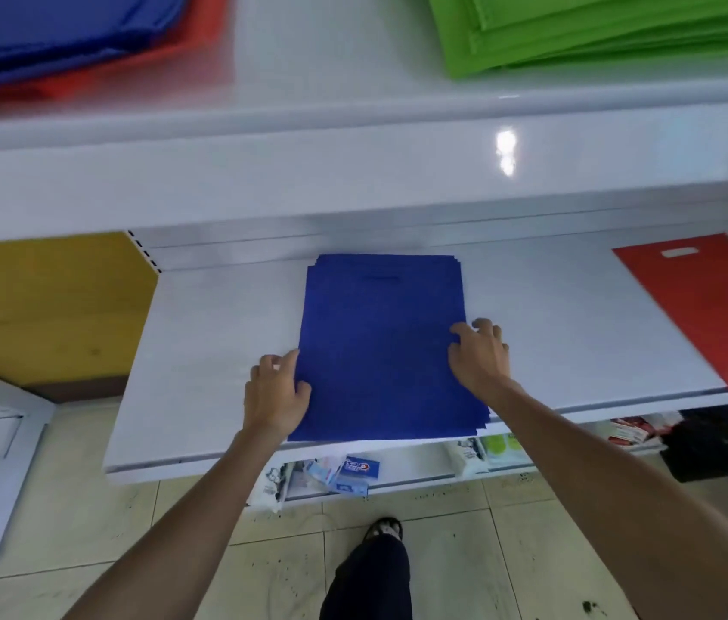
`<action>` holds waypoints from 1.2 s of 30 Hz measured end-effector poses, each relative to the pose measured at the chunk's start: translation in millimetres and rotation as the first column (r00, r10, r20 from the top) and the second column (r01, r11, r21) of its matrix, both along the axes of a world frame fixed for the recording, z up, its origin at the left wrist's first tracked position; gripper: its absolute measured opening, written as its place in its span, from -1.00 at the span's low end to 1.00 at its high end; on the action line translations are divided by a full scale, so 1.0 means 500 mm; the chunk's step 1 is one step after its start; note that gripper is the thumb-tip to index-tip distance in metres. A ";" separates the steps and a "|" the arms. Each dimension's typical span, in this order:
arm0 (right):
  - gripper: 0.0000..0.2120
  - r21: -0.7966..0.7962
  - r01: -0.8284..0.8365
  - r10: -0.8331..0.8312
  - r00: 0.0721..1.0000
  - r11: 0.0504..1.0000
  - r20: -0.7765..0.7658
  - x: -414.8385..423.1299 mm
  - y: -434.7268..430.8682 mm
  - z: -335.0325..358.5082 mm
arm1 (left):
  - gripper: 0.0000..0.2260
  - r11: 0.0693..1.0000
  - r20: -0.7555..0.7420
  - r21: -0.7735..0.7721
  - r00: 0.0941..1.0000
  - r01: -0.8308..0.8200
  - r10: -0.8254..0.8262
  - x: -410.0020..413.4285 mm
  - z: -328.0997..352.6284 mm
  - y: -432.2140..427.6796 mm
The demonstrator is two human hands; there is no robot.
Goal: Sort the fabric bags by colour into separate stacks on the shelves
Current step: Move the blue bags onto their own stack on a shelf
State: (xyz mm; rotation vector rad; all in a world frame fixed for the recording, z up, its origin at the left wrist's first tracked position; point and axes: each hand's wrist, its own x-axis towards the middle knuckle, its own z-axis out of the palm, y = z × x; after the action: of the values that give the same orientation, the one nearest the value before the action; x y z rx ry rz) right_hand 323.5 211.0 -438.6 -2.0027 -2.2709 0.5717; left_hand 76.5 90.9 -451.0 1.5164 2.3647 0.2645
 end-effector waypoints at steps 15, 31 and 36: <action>-0.65 0.464 0.051 0.116 0.939 0.884 -0.324 0.200 -0.340 0.371 | -0.74 0.872 0.085 0.464 0.973 0.154 -0.217 0.213 0.329 -0.283; -0.75 0.771 -0.034 0.418 0.855 0.636 -0.307 -0.058 -0.245 0.757 | -0.81 0.580 -0.128 0.785 0.973 0.217 -0.190 0.015 0.732 -0.234; -0.74 0.747 -0.053 0.428 0.846 0.662 -0.319 -0.201 -0.174 0.769 | -0.81 0.584 -0.157 0.790 0.982 0.186 -0.101 -0.141 0.767 -0.206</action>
State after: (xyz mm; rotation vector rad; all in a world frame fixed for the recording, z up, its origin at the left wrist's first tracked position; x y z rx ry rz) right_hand 223.0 124.0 -54.1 -1.0323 -1.9976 0.0965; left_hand 5.9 -11.8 -67.7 2.1054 2.2570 1.4240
